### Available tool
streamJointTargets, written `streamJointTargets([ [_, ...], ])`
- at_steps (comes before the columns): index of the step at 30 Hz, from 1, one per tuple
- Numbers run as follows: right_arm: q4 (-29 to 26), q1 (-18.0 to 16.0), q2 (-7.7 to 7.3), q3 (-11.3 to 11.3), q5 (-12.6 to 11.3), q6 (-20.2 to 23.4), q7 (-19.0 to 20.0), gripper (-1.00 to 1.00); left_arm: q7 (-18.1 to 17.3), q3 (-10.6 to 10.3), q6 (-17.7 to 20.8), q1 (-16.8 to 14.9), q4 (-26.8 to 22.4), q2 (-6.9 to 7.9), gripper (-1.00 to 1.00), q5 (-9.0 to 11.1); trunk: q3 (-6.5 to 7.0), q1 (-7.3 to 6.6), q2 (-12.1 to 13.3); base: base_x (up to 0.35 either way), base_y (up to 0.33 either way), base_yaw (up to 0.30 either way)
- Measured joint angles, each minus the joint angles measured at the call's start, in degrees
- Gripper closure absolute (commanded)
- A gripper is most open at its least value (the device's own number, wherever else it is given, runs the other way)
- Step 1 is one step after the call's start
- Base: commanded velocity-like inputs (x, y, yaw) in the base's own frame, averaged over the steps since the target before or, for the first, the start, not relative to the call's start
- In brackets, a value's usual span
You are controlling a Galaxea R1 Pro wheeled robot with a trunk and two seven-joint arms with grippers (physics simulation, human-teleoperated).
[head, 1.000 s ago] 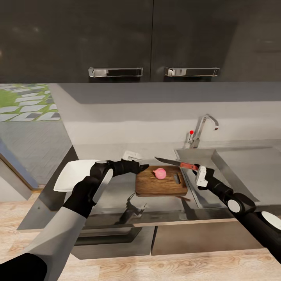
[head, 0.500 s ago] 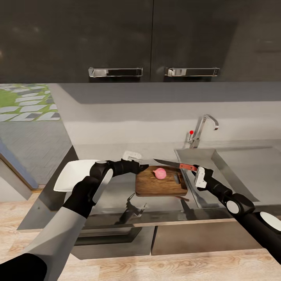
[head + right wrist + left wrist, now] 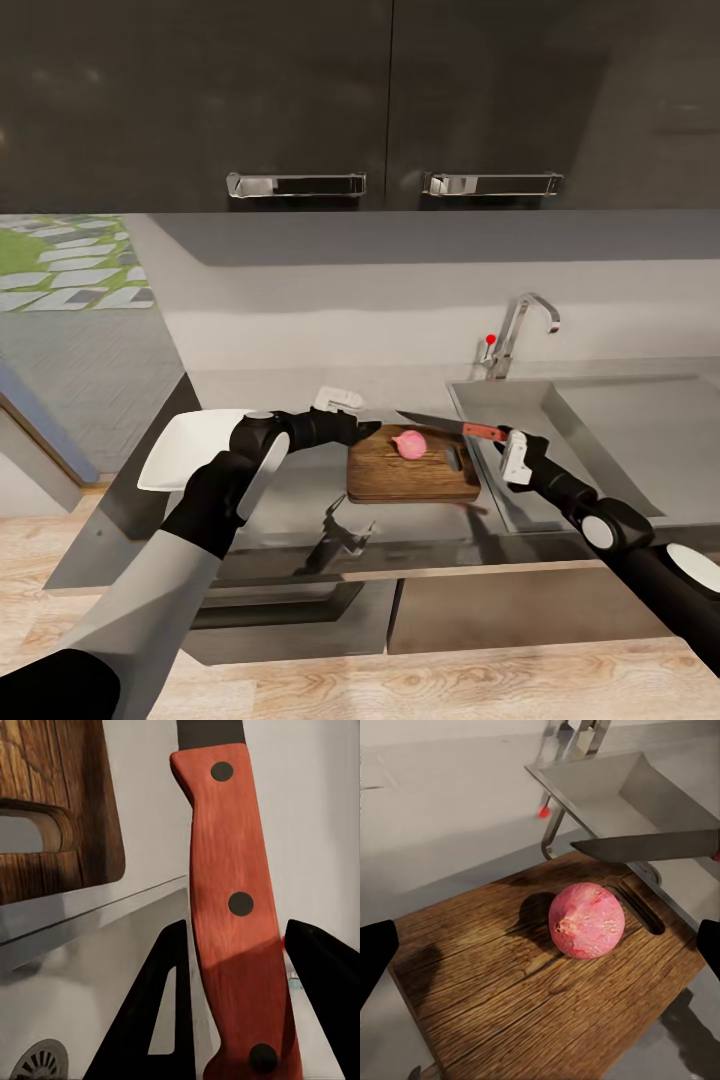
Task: In the kitchen, take the Vidalia onion out of the sink, dice it on the chopping board with the paring knife, put the diced onion into the bowl on the countertop, then place both the paring knife and the chopping board into the sink.
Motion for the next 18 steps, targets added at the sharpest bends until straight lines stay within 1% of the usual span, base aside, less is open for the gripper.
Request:
streamJointTargets([
  [3,1.12,0.00,0.00,0.00,0.00,-0.02,0.00,1.00,0.07,0.03,0.24,0.04,-0.17,0.14,-1.00,0.00,0.00,0.00,0.00,0.000,0.000,0.000],
  [9,1.38,0.00,0.00,0.00,-0.01,0.17,0.00,1.00,-0.12,0.08,0.45,0.03,-0.34,0.36,-1.00,0.01,0.00,0.00,0.00,0.000,0.000,0.000],
  [11,1.40,0.00,0.00,0.00,-0.01,0.22,0.00,1.00,-0.16,0.09,0.54,0.05,-0.48,0.72,-1.00,0.00,0.00,0.00,0.00,0.000,0.000,0.000],
  [13,1.41,0.00,0.00,0.00,-0.01,0.24,0.00,1.00,-0.57,0.07,0.68,0.03,-0.77,1.57,-1.00,-0.01,0.00,0.00,0.00,0.000,0.000,0.000],
  [14,1.41,0.00,0.00,0.00,-0.01,0.26,0.00,1.00,-2.68,0.04,0.74,0.01,-1.38,2.88,-1.00,-0.08,0.00,0.00,0.00,0.000,0.000,0.000],
  [15,1.42,0.00,0.00,0.00,-0.01,0.26,0.00,1.00,-4.63,0.06,0.78,0.04,-1.60,3.34,-1.00,-0.03,0.00,0.00,0.00,0.000,0.000,0.000],
  [16,1.42,0.00,0.00,0.00,-0.01,0.26,0.00,1.00,-8.21,0.09,0.69,0.04,-1.78,3.67,-1.00,-0.07,0.00,0.00,0.00,0.000,0.000,0.000],
  [18,1.42,0.00,0.00,0.00,-0.01,0.27,-0.01,1.00,-10.85,0.10,0.54,0.03,-1.84,3.82,-1.00,-0.15,0.00,0.00,0.00,0.000,0.000,0.000],
])
